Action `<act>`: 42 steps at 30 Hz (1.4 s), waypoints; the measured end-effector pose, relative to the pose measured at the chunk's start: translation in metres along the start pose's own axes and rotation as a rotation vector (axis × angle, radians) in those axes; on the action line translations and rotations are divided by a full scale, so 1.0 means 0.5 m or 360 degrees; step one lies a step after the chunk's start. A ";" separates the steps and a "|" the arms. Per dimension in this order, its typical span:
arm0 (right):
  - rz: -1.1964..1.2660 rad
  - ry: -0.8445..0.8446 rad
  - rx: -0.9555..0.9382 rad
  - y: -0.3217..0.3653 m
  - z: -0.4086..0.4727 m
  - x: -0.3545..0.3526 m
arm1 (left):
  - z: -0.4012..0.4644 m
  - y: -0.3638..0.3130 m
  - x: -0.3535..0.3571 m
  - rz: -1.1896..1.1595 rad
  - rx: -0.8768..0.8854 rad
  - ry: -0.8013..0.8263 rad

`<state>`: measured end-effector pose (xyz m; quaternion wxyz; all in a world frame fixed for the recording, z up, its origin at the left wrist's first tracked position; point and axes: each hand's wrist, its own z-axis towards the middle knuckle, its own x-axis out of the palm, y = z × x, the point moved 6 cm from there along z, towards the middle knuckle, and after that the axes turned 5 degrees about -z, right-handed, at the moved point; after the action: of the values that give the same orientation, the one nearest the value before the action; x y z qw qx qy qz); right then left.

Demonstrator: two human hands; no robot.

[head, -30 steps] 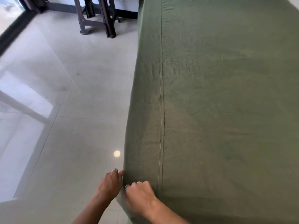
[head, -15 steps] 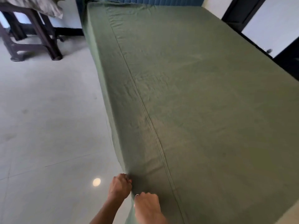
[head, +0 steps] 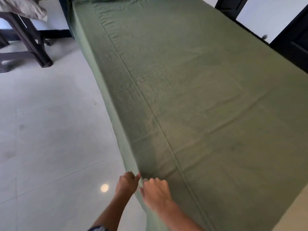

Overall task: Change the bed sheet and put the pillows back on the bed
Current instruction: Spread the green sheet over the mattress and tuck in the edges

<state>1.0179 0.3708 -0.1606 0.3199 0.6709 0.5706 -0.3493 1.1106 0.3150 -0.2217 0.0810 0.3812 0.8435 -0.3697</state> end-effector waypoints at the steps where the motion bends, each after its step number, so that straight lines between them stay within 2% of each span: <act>1: 0.0029 -0.0073 0.0077 -0.001 0.021 -0.017 | 0.016 -0.018 -0.019 -0.0041 0.0020 -0.0048; 4: 0.0097 -0.0094 0.0231 -0.004 0.082 -0.036 | 0.068 -0.073 -0.056 -0.0177 0.0118 -0.0156; 7: 0.0106 -0.0029 0.0278 -0.007 0.107 -0.026 | 0.122 -0.111 -0.053 -0.0030 0.0200 -0.0166; 11: 0.0130 -0.0086 0.0230 -0.005 0.115 -0.019 | 0.164 -0.110 -0.038 0.0141 0.0174 -0.0197; 17: 0.0126 0.0017 0.0133 0.001 0.126 -0.029 | 0.193 -0.088 -0.037 0.0065 0.0116 -0.0184; 19: 0.0154 0.0010 0.0057 0.011 0.123 -0.037 | 0.179 -0.096 -0.051 0.0050 0.0153 -0.0188; 23: 0.0158 0.0060 -0.0120 0.027 0.126 -0.047 | 0.123 -0.078 -0.089 0.0020 0.0192 -0.0383; 26: 0.0101 0.0120 -0.0199 0.015 0.153 -0.061 | 0.105 -0.080 -0.090 0.0183 0.0200 -0.0378; 29: 0.0174 -0.0043 -0.0144 -0.002 0.205 -0.112 | 0.148 -0.110 -0.106 0.0204 0.0282 -0.0263; 32: 0.0272 -0.0288 -0.0057 -0.005 0.275 -0.177 | 0.231 -0.148 -0.169 0.0068 0.0213 -0.0354; 34: 0.0256 -0.0334 -0.0003 0.005 0.324 -0.203 | 0.287 -0.178 -0.209 -0.0026 0.0170 -0.0406; 38: 0.0129 -0.0163 0.0032 0.036 0.411 -0.218 | 0.389 -0.235 -0.261 -0.0111 0.0099 -0.0435; 42: 0.0092 -0.0054 -0.0065 0.045 0.439 -0.220 | 0.437 -0.255 -0.268 0.0035 0.0121 -0.0331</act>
<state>1.0058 0.1263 -0.1894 0.3530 0.6745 0.5524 -0.3395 1.0826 0.0315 -0.2500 0.1577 0.3528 0.8116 -0.4380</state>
